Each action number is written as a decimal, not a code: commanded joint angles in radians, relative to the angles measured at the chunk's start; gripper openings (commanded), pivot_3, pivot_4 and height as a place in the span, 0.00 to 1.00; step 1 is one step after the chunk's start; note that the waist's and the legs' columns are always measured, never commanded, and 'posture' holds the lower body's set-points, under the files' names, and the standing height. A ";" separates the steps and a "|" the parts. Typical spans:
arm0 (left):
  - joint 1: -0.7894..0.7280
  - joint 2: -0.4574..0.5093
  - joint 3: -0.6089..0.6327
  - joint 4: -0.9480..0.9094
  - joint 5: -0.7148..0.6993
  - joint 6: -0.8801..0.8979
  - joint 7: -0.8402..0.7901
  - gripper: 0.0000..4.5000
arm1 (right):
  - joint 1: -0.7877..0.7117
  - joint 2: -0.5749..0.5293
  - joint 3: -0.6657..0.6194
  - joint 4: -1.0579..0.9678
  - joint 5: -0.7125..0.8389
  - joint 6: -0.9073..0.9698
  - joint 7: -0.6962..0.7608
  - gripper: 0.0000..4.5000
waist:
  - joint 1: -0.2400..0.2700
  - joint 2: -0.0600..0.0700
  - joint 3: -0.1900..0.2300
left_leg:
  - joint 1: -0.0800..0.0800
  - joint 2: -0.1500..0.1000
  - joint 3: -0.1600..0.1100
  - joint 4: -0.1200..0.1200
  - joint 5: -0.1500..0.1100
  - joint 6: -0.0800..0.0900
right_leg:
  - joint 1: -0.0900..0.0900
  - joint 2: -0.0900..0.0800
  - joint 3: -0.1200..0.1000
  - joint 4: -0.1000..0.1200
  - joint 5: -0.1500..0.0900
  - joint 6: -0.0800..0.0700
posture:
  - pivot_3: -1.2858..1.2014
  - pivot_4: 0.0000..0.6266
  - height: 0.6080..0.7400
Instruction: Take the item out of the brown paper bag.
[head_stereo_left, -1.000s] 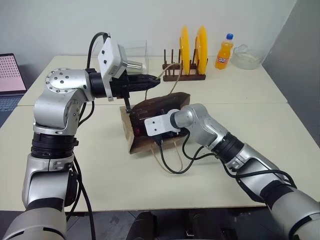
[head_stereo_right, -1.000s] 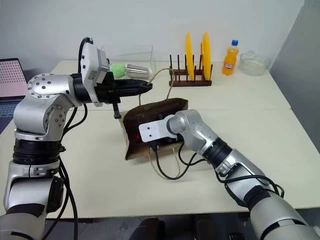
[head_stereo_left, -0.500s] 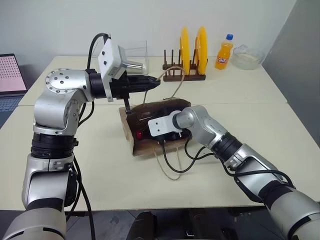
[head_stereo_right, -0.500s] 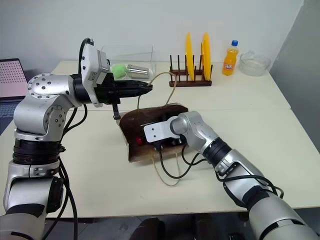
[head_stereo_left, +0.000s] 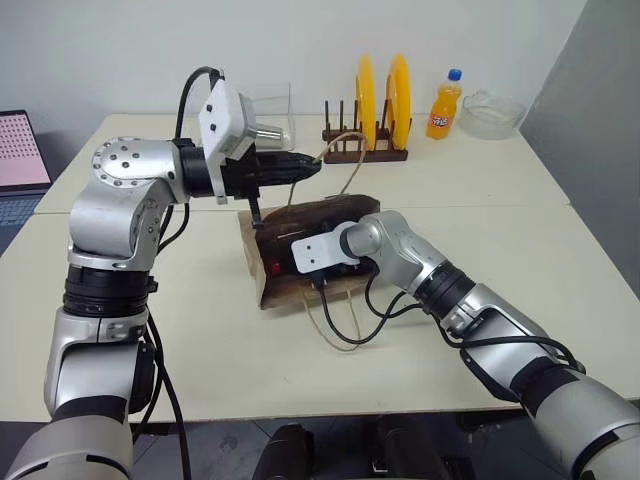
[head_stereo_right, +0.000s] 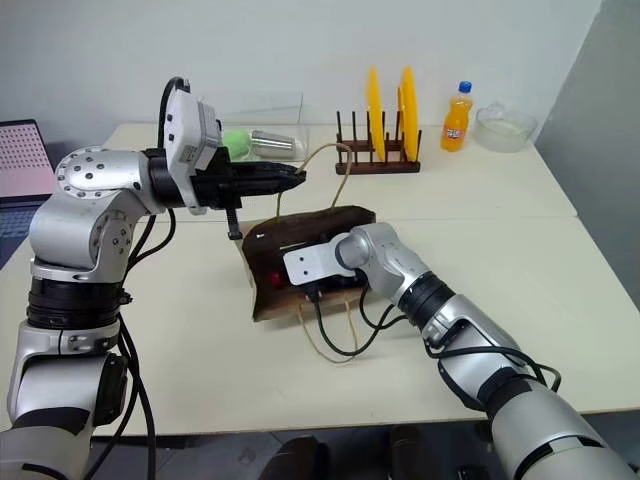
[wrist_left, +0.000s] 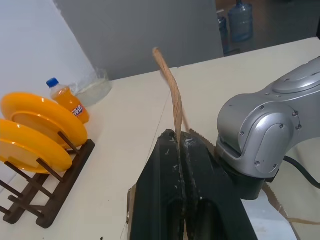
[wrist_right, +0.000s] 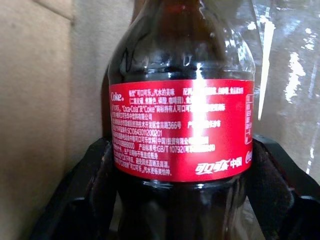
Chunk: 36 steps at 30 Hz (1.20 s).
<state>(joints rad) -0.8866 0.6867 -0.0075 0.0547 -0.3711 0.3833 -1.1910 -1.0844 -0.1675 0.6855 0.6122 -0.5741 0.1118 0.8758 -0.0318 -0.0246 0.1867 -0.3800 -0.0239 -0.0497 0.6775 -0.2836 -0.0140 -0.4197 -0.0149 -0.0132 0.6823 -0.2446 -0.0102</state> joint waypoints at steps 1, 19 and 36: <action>-0.020 0.014 0.002 0.007 0.017 -0.044 -0.004 0.00 | -0.004 -0.011 -0.018 -0.008 -0.005 0.006 0.002 0.70 | 0.000 0.000 0.000 | 0.000 0.000 0.000 0.000 0.000 0.000 | 0.000 0.000 0.000 0.000 0.000 0.000 | 0.52 0.24 1.00; -0.047 -0.013 -0.020 0.154 0.092 -0.174 0.008 0.00 | 0.052 -0.128 -0.210 -0.668 0.286 0.356 0.337 0.70 | 0.003 0.000 0.001 | -0.008 0.000 -0.002 0.000 0.000 0.000 | -0.006 0.000 -0.001 -0.002 0.000 0.000 | 0.52 0.24 1.00; -0.089 -0.043 -0.025 0.294 0.138 -0.280 0.000 0.00 | 0.050 -0.363 -0.656 -1.000 0.744 0.739 0.285 0.70 | 0.005 0.000 0.001 | -0.008 -0.001 -0.003 0.000 0.000 0.000 | -0.005 -0.001 -0.002 -0.002 0.000 0.000 | 0.52 0.24 1.00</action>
<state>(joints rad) -0.9481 0.6395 -0.0381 0.3564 -0.2380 0.1231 -1.1901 -1.0117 -0.4890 0.0945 -0.3503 0.1494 0.8500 1.1933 -0.0270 -0.0241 0.1873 -0.3883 -0.0249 -0.0524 0.6776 -0.2839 -0.0138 -0.4249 -0.0162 -0.0152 0.6803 -0.2446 -0.0101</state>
